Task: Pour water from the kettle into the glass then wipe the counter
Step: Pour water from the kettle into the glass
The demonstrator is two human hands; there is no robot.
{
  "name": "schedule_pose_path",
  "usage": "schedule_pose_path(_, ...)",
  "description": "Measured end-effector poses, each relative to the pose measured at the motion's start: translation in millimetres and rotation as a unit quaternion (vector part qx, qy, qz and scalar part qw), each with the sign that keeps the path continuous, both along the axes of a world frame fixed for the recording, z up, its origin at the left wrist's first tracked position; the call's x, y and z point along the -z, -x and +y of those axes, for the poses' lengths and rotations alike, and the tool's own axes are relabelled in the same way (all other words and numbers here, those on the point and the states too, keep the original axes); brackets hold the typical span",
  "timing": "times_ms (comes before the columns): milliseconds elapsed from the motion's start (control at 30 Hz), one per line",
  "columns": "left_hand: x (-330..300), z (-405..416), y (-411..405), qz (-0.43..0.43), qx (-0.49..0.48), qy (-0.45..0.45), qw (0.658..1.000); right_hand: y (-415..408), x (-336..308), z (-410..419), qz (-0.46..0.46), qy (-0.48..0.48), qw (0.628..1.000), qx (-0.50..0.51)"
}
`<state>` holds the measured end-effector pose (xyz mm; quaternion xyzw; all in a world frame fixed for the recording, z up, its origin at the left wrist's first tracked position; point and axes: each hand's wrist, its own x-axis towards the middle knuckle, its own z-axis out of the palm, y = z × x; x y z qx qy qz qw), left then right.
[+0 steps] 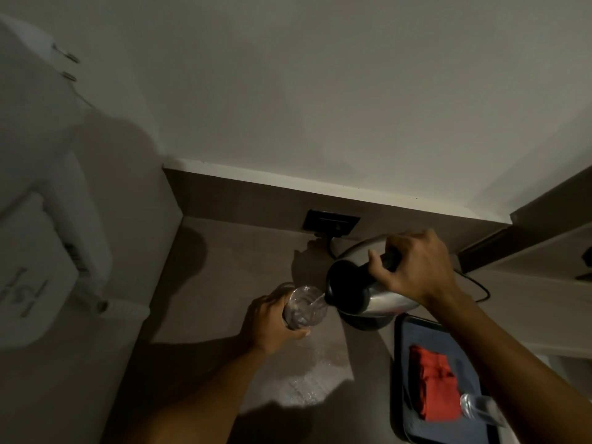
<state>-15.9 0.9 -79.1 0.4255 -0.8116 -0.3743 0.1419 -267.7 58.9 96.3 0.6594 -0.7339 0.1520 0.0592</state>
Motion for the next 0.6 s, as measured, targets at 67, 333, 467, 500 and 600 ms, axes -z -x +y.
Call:
schedule_pose_path(67,1.1,0.2,-0.3,0.0,0.0,0.016,1.0,-1.4,-3.8,-0.3,0.004,-0.002,1.0,0.005)
schedule_pose_path(333,6.1,-1.5,-1.0,0.006,0.01,0.02,1.0,-6.1,-26.8,-1.1,0.053,0.002,0.999,-0.013)
schedule_pose_path(467,6.2,-0.2,-0.7,0.016,0.007,0.022,1.0,-6.3,-33.8,-0.9,0.082,0.012,0.997,-0.007)
schedule_pose_path(500,5.9,-0.2,-0.7,0.019,0.008,0.02,1.0,-6.7,-35.8,-1.2,0.089,0.016,0.996,-0.008)
schedule_pose_path(600,5.8,-0.4,-1.5,0.027,0.013,0.013,0.999,-7.0,-41.6,-2.0,0.11,0.024,0.993,-0.017)
